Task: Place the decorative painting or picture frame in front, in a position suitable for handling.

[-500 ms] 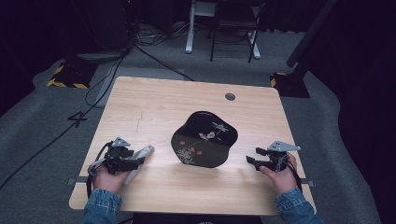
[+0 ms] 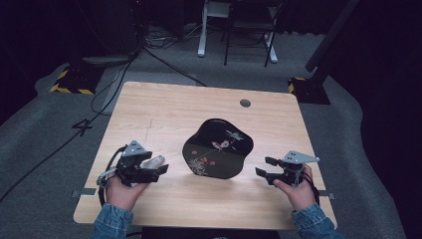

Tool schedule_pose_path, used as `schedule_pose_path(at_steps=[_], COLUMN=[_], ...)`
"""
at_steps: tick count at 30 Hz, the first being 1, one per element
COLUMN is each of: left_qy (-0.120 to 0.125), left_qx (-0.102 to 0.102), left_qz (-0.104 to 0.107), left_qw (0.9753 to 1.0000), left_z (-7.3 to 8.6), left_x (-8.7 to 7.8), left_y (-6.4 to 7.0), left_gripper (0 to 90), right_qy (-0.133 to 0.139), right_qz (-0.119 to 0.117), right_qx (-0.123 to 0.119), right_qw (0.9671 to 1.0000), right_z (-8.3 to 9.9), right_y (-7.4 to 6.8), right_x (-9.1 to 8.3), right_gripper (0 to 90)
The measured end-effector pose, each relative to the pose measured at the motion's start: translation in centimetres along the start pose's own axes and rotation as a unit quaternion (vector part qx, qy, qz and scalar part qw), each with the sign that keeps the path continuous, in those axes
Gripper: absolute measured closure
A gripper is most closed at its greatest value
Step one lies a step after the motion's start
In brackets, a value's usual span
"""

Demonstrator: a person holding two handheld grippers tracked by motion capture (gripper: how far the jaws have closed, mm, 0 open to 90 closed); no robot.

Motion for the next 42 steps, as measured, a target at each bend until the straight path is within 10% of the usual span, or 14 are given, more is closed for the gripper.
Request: schedule_pose_path(at_steps=[7, 18, 33, 42], left_qy=[-0.017, -0.023, -0.011, -0.03], left_qx=[0.021, 0.026, 0.05, 0.066], left_qz=[0.016, 0.03, 0.045, 0.083], left_qw=[0.9995, 0.9989, 0.9977, 0.9939], left_z=[-2.6, -3.7, -4.7, -5.5], left_x=[3.9, 7.2, 7.7, 9.1], left_y=[2.5, 3.0, 4.9, 7.4], left_gripper=[22.3, 34.0, 44.3, 41.5], right_qy=[0.025, 0.016, 0.006, -0.008], right_qz=[-0.058, -0.086, -0.057, -0.052], right_qx=[-0.017, -0.025, -0.044, -0.005], right_qw=[0.9979, 0.9959, 0.9974, 0.9986], right_z=[-2.8, -4.1, -3.3, -1.2], right_y=[-3.8, -5.1, -5.1, -5.3], right_x=[0.9, 3.3, 1.5, -1.3], right_gripper=[37.3, 54.2, 70.8, 72.6])
Point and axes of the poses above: each handheld gripper's, and its own axes: x roughly forward along the jaws, z roughly out of its underside, y roughly to its right, the point moved 10 cm from there along x, roughly forward along the jaws, and after that the axes turned 4 degrees about -y, right-handed, at the moved point
